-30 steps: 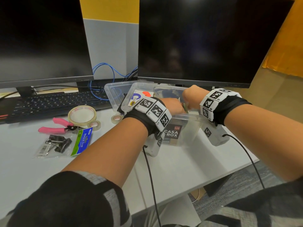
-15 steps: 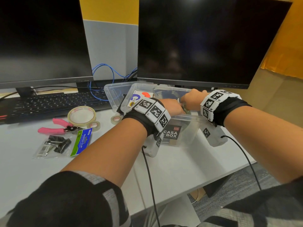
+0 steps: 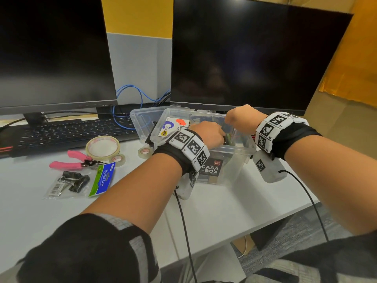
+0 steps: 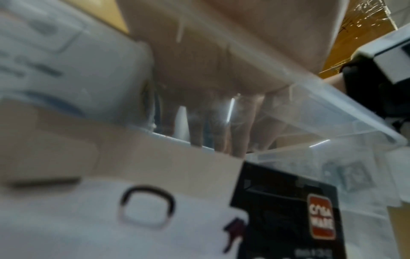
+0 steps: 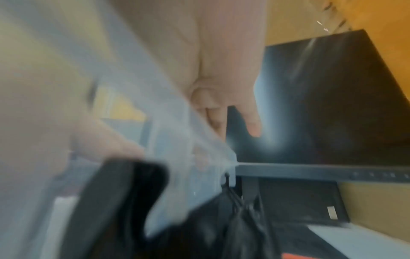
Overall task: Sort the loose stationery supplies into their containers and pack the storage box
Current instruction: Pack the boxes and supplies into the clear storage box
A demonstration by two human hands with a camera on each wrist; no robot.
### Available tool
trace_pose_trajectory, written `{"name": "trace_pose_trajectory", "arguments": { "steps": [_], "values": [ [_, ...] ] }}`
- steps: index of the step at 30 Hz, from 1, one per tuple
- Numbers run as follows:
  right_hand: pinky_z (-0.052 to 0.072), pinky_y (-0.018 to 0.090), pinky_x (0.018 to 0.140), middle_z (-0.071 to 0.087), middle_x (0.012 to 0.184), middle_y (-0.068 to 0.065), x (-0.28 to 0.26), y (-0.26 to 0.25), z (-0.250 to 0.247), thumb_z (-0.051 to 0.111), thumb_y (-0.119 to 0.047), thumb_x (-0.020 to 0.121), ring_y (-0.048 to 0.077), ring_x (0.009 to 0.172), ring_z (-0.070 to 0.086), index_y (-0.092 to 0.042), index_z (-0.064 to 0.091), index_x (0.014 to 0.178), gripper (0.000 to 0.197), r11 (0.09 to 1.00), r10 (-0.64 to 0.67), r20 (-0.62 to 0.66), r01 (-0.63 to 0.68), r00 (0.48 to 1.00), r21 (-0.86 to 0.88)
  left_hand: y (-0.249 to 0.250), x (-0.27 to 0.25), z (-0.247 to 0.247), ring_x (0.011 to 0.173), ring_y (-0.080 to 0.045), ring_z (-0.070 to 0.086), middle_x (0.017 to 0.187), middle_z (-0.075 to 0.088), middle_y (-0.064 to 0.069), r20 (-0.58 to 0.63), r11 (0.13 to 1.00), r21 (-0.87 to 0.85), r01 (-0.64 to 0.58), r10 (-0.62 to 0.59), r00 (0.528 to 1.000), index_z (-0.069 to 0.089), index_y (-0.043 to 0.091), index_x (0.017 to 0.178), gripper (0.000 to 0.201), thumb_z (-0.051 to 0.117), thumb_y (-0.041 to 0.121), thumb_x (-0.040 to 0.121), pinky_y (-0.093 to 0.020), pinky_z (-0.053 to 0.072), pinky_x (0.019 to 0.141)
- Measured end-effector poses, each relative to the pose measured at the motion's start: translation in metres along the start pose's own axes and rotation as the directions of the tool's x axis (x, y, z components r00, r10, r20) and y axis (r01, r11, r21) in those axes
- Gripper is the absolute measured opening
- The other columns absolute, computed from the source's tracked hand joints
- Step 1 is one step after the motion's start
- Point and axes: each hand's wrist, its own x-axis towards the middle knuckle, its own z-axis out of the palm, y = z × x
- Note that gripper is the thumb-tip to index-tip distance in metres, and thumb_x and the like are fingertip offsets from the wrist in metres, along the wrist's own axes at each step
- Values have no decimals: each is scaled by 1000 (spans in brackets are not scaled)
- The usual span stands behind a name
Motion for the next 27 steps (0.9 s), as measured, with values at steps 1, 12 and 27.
{"name": "trace_pose_trajectory", "arguments": {
  "steps": [1,12,27],
  "values": [
    [41,34,101,51,135,9,-4,1,-3,44,-10,97,29,121,51,-11,48,135,38,1000,-8,23,8,1000,-12,-1,-2,1,110,-23,54,124,59,-1,-55,1000,-7,2,-2,998,64,20,114,32,40,26,95,-41,41,95],
    [51,28,80,65,94,-2,-41,-25,-61,57,-16,89,16,85,63,-16,67,112,25,959,-209,23,201,978,199,-42,-58,-37,113,-26,54,120,62,-3,-418,985,-132,111,-157,895,68,21,109,26,48,25,94,-38,37,101],
    [48,29,82,63,119,12,-4,-260,-37,43,-7,96,27,108,60,-1,60,119,29,868,-416,-135,437,899,236,-223,-150,9,112,-28,56,126,58,-8,-141,787,-173,593,-615,776,61,19,120,32,51,8,91,-38,46,96]
  ]
}}
